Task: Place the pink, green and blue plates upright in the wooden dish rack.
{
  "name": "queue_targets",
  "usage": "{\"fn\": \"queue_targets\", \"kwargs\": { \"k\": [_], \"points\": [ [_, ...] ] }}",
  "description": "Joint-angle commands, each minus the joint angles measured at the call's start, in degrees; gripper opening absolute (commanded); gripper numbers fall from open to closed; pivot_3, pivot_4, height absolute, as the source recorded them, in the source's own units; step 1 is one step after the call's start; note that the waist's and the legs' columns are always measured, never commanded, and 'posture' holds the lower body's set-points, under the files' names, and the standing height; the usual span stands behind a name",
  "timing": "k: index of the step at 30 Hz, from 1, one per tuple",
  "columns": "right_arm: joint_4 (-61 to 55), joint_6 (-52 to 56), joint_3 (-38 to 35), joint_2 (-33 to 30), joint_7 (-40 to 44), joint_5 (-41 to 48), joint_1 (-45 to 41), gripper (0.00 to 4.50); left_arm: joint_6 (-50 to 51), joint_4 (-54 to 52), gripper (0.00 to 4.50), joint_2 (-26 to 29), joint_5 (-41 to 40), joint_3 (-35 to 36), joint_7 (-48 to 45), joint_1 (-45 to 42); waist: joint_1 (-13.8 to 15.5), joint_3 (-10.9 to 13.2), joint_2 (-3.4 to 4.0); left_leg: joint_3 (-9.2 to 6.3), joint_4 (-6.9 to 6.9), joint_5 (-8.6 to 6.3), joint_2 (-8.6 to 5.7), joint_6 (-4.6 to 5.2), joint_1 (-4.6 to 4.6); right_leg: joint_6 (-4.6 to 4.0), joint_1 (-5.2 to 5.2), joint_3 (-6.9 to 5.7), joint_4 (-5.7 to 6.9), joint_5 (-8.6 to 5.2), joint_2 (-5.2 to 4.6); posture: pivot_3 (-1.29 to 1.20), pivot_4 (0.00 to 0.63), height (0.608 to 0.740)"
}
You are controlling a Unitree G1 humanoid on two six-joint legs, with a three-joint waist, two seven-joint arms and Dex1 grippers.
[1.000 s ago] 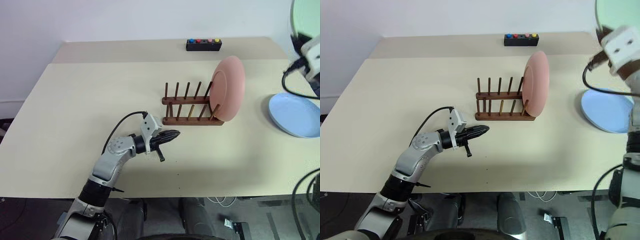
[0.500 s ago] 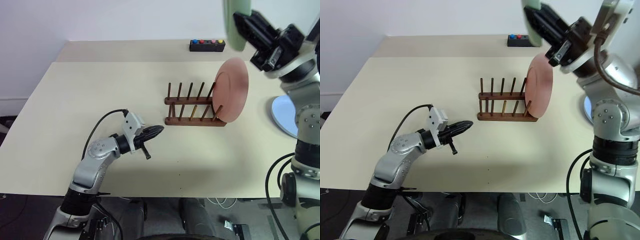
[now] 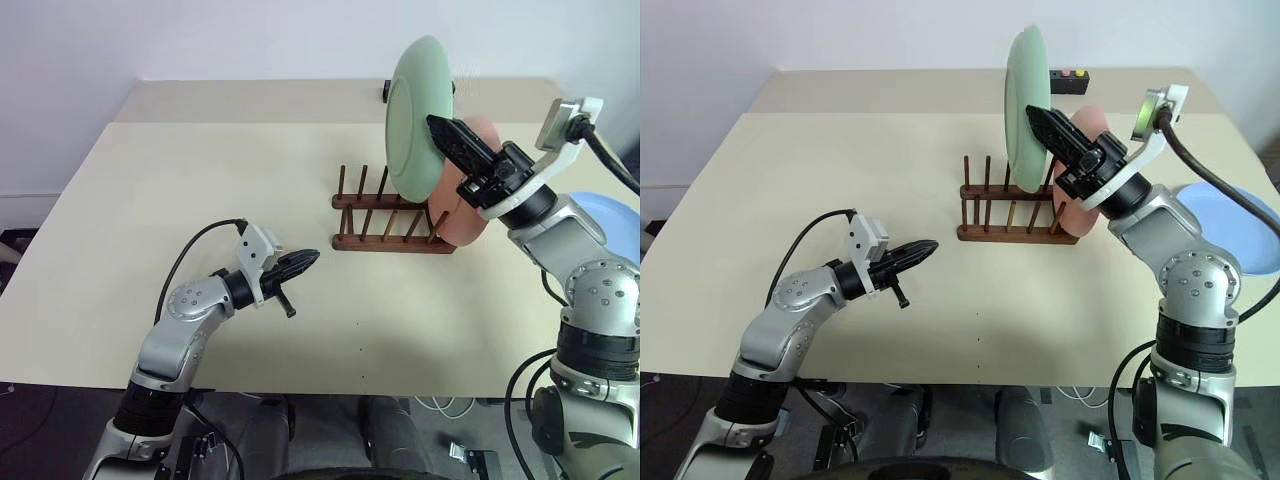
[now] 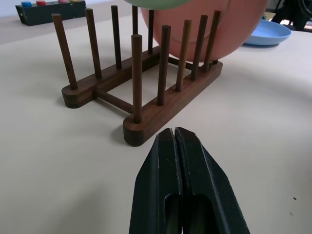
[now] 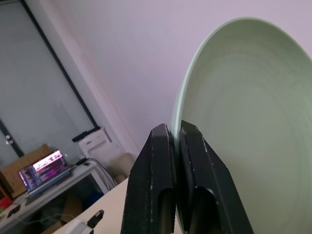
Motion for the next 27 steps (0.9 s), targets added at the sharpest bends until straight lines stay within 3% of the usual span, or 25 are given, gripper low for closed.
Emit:
{"fn": "queue_targets", "kwargs": {
  "k": [1,16,19,22,27],
  "points": [
    [-2.4,0.4,-1.7,0.1,-0.7,1.5,0.5,0.07,-0.1,-1.8,0.0,-0.1,-0.7,-0.3,0.0,-0.4,0.0,0.0,0.0,0.0,0.0,0.0,0.0,0.0,0.0,0.0,0.0,0.0,0.0,0.0,0.0,0.0,0.15,0.734],
    [-1.8,0.5,-1.9,1.4,-1.9,1.9,2.0,0.07,0.1,-1.8,0.0,0.0,-1.1,-0.7,-0.2,-0.7,0.0,0.0,0.0,0.0,0.0,0.0,0.0,0.0,-0.01,-0.01,-0.01,0.0,0.0,0.0,0.01,0.0,0.15,0.734],
    [-1.7,0.2,-2.1,1.6,-2.1,1.5,2.0,0.99,0.1,-1.9,0.0,0.0,-1.2,-0.8,-0.2,-0.6,0.0,0.0,0.0,0.0,0.0,0.0,0.0,0.0,-0.01,-0.01,-0.01,0.0,-0.01,-0.01,0.01,0.0,0.15,0.734],
    [-1.6,0.3,-2.2,1.7,-2.4,1.4,1.8,2.41,0.2,-1.9,0.0,0.0,-1.3,-0.8,-0.2,-0.7,0.0,0.0,0.0,0.0,0.0,0.0,0.0,0.0,-0.01,-0.01,-0.01,0.0,-0.01,-0.01,0.0,0.0,0.15,0.734],
    [-2.0,0.2,-2.0,1.4,-2.1,0.5,1.7,2.41,0.3,-2.0,0.0,0.0,-1.4,-0.7,-0.1,-0.7,0.0,0.0,0.0,0.0,-0.01,0.0,0.0,0.0,-0.01,-0.01,-0.01,0.0,-0.01,-0.01,0.01,0.0,0.15,0.734]
  ]
}}
